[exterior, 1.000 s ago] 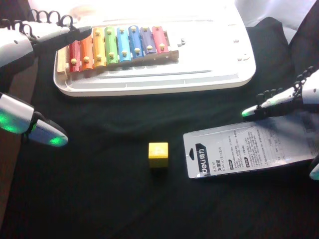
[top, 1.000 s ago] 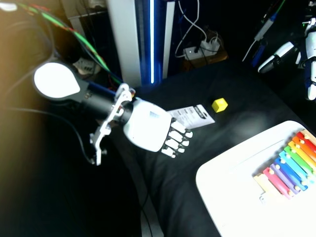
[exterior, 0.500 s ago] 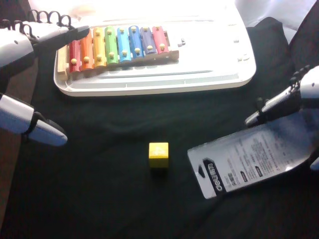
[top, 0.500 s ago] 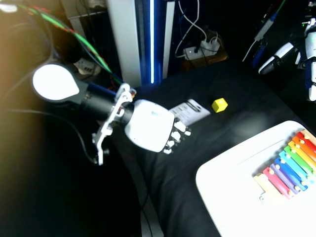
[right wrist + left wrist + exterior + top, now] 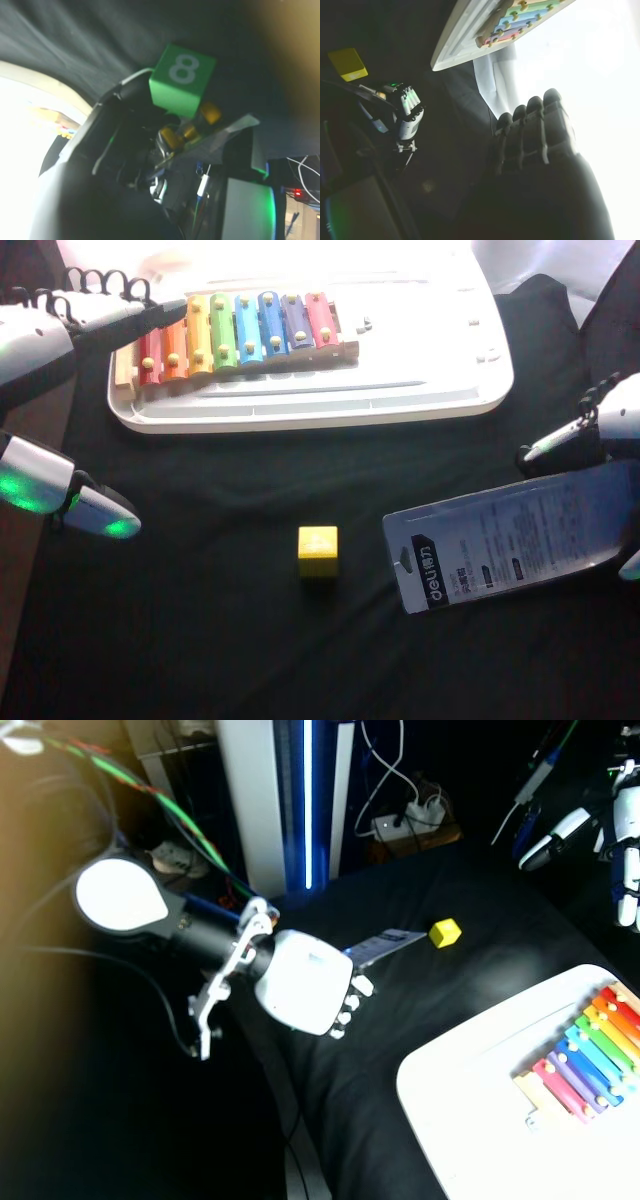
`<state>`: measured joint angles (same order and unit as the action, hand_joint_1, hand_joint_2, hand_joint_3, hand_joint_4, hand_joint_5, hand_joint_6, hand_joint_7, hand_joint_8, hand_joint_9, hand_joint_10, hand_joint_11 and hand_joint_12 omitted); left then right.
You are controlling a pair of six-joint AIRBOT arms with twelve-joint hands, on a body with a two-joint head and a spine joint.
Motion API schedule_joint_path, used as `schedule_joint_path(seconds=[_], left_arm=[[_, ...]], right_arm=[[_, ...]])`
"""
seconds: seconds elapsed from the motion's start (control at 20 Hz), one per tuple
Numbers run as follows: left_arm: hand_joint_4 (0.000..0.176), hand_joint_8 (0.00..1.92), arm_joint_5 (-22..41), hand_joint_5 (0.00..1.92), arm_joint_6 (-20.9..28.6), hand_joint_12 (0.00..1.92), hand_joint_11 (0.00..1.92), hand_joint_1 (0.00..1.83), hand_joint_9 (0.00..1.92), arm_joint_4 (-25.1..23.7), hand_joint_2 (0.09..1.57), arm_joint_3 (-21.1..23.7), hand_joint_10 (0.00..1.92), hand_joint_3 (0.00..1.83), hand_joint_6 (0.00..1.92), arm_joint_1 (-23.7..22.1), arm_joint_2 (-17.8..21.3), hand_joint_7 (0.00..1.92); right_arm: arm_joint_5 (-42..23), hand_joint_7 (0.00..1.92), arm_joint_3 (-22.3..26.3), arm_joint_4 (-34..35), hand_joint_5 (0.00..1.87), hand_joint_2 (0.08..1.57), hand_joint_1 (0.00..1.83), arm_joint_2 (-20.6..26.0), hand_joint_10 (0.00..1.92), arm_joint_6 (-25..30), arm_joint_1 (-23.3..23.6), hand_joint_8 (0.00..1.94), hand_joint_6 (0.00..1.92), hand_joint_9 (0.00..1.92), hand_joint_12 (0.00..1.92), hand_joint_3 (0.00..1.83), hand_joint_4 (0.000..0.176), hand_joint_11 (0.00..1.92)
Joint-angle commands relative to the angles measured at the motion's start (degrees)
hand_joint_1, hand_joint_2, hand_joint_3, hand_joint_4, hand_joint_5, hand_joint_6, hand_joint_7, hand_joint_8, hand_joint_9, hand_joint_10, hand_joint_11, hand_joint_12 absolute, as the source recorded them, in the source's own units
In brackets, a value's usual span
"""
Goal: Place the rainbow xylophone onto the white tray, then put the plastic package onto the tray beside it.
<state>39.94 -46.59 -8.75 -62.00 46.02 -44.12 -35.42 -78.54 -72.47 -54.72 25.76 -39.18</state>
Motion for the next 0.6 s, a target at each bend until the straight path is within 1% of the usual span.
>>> schedule_joint_path(seconds=[0.0,0.05,0.1,0.2,0.25,0.3,0.35,0.4,0.45,0.5,0.55], left_arm=[[0.031,0.0,6.5,0.0,-0.1,0.0,0.0,0.86,0.0,1.6,0.61,0.0,0.0,0.0,0.0,-0.4,0.0,0.0],[0.02,0.0,6.5,0.0,-0.1,0.0,0.0,0.86,0.0,1.6,0.61,0.0,0.0,0.0,0.0,-0.4,0.0,0.0],[0.016,0.0,6.5,0.0,-0.1,0.0,0.0,0.84,0.0,1.7,0.62,0.0,0.0,0.0,0.0,-0.2,0.0,0.0],[0.016,0.0,6.5,0.0,-0.1,0.0,0.0,0.82,0.0,1.8,0.62,0.0,0.0,0.0,0.0,-0.1,-0.1,0.0],[0.034,0.0,6.5,0.0,-0.1,0.0,0.0,0.83,0.0,1.8,0.6,0.0,0.0,0.0,0.0,0.0,-0.2,0.0],[0.023,0.0,6.5,0.0,-0.1,0.0,0.0,0.84,0.0,1.8,0.6,0.0,0.0,0.0,0.0,0.0,-0.2,0.0],[0.014,0.0,6.5,0.0,-0.1,0.0,0.0,0.84,0.0,1.8,0.61,0.0,0.0,0.0,0.0,0.0,-0.3,0.0],[0.016,0.0,6.5,0.0,-0.1,0.0,0.0,0.85,0.0,1.8,0.62,0.0,0.0,0.0,0.0,0.0,-0.3,0.0],[0.016,0.0,6.5,0.0,-0.1,0.0,0.0,0.83,0.0,1.8,0.63,0.0,0.0,0.01,0.0,0.0,-0.3,0.0],[0.016,0.0,6.5,0.0,-0.1,0.0,0.0,0.83,0.0,1.8,0.63,0.0,0.0,0.01,0.0,0.0,-0.3,0.0],[0.0,0.0,6.5,0.0,-0.1,0.0,0.0,0.84,0.0,1.8,0.63,0.0,0.0,0.0,0.0,0.0,-0.3,0.0]], right_arm=[[-2.2,0.76,-0.2,3.7,0.6,1.22,1.35,-0.3,1.45,0.2,0.5,1.4,1.16,0.86,1.33,0.0,0.0,0.82],[-2.2,0.79,-0.2,4.0,0.61,1.22,1.36,-0.3,1.43,0.2,0.5,1.37,1.15,0.86,1.29,0.0,0.0,0.8],[-2.3,0.77,-0.1,4.2,0.6,1.23,1.35,-0.5,1.46,0.2,0.5,1.41,1.17,0.83,1.33,0.0,0.0,0.74],[-2.8,0.77,-0.2,4.6,0.6,1.23,1.35,-0.5,1.47,0.2,0.6,1.41,1.17,0.84,1.37,0.0,0.0,0.73],[-3.5,0.76,-0.2,5.6,0.58,1.23,1.35,-0.3,1.45,0.2,0.8,1.4,1.21,0.85,1.39,0.0,0.0,0.72],[-3.5,0.78,-0.2,5.6,0.6,1.21,1.36,-0.3,1.4,0.2,0.8,1.36,1.22,0.88,1.37,0.0,0.0,0.72],[-3.9,0.8,-0.2,6.2,0.6,1.21,1.36,-0.1,1.39,0.2,0.9,1.32,1.24,0.89,1.41,0.0,0.0,0.7],[-4.2,0.79,-0.2,6.8,0.55,1.23,1.35,0.0,1.44,-0.1,1.1,1.34,1.34,0.82,1.46,0.0,0.0,0.56],[-4.5,0.84,-0.2,7.6,0.57,1.21,1.35,0.3,1.37,-0.7,1.5,1.32,1.3,0.82,1.39,0.0,0.0,0.57],[-4.6,0.84,-0.2,8.3,0.57,1.21,1.35,0.5,1.37,-1.3,1.9,1.32,1.3,0.82,1.39,0.0,0.0,0.57],[-4.6,0.8,-0.2,8.9,0.69,1.23,1.24,0.8,1.21,-2.1,2.3,1.33,1.33,0.92,1.48,0.0,0.0,0.76]])
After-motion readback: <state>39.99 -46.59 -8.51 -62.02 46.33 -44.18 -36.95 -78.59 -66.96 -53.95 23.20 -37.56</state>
